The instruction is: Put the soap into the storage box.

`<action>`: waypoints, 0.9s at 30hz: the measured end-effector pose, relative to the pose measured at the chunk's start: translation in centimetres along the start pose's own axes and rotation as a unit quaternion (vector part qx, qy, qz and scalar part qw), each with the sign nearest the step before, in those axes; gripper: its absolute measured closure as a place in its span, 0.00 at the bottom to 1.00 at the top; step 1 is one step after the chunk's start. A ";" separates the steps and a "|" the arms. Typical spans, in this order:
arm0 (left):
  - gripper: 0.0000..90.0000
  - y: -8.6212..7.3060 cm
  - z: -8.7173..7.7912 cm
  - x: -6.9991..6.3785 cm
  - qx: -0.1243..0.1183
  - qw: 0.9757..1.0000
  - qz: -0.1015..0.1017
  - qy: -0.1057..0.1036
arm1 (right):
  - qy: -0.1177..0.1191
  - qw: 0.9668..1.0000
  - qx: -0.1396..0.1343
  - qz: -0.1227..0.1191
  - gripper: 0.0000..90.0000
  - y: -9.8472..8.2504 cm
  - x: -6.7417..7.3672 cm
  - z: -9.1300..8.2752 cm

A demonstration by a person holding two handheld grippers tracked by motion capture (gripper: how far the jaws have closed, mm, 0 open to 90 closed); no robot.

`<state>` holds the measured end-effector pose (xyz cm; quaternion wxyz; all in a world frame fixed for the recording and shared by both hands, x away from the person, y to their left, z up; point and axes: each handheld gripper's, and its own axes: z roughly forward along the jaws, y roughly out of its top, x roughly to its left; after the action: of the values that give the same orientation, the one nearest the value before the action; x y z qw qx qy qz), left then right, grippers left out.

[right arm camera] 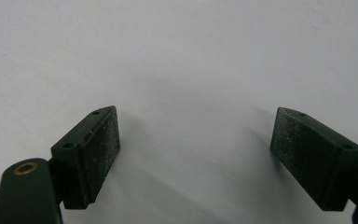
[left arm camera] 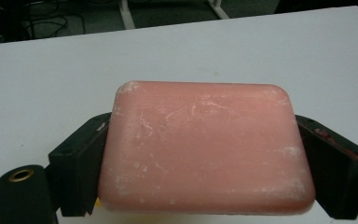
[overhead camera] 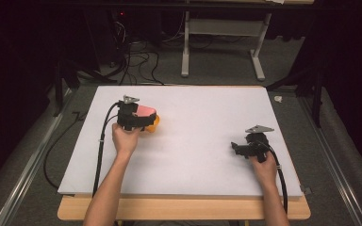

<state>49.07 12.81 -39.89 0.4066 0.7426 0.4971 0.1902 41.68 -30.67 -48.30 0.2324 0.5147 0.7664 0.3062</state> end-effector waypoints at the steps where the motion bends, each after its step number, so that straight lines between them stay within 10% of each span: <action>1: 0.16 0.0 0.2 0.0 0.002 1.000 -0.001 0.003 | 0.001 1.000 0.001 0.003 0.18 0.0 0.0 0.0; 27: 0.16 -0.8 3.1 1.6 0.039 0.998 -0.026 0.033 | 0.003 1.000 0.002 0.003 0.18 0.0 -0.1 0.0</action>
<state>51.46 13.07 -42.58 0.3652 0.7381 0.5364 0.1848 41.74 -30.75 -48.30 0.2280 0.5165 0.7660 0.3075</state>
